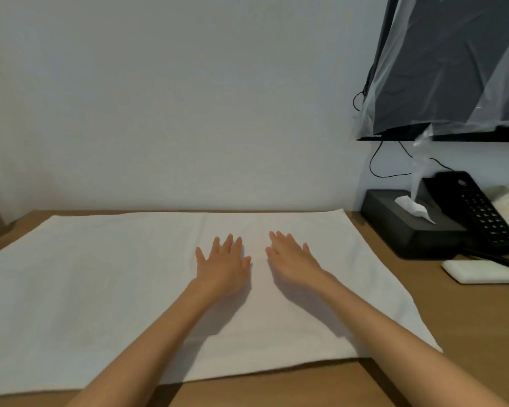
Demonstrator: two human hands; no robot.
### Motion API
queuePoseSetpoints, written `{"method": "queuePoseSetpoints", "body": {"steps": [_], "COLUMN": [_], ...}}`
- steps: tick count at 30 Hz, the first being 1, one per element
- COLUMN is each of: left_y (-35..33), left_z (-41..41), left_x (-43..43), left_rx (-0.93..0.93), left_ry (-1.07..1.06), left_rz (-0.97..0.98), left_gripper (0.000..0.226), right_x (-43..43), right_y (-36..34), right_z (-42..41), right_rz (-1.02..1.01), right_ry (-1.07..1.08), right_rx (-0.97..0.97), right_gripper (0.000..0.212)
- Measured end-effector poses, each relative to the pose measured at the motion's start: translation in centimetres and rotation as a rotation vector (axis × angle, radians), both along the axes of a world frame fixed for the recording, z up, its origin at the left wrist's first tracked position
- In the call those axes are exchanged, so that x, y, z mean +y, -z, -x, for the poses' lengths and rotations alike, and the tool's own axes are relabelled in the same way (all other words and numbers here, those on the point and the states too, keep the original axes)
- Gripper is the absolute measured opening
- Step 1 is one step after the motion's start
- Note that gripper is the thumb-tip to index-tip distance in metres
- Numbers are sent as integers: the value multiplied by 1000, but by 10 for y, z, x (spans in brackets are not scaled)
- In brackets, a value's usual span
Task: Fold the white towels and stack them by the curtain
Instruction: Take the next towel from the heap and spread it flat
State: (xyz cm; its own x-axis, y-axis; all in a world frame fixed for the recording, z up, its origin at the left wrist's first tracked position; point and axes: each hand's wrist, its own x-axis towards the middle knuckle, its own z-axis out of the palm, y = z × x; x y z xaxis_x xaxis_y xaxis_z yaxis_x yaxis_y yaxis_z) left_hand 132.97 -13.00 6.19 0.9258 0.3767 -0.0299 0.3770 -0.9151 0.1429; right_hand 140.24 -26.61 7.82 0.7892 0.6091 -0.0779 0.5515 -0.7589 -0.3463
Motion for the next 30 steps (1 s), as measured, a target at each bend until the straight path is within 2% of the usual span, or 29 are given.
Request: {"method": "queuePoseSetpoints", "body": {"steps": [4, 6, 11, 20, 24, 26, 30], "left_y": [14, 24, 33, 26, 17, 14, 19], "left_z": [21, 29, 41, 48, 54, 58, 63], "left_x": [-19, -26, -27, -28, -33, -39, -51], "left_rx": [115, 105, -54, -48, -113, -175, -52], "left_ry": [-24, -37, -28, 10, 41, 76, 93], "left_rz": [32, 10, -39, -36, 34, 62, 23], "left_gripper": [60, 60, 60, 58, 54, 54, 60], "right_x": [-20, -34, -79, -153, -154, -153, -163], "right_y": [23, 33, 40, 36, 34, 33, 38], "right_z": [28, 33, 30, 25, 32, 36, 41], "right_rz": [168, 190, 134, 115, -59, -161, -86], "right_ry": [-4, 22, 99, 233, 304, 325, 268], "right_rx": [-65, -83, -122, -184, -263, -234, -159], "right_gripper": [56, 59, 60, 54, 50, 49, 55]}}
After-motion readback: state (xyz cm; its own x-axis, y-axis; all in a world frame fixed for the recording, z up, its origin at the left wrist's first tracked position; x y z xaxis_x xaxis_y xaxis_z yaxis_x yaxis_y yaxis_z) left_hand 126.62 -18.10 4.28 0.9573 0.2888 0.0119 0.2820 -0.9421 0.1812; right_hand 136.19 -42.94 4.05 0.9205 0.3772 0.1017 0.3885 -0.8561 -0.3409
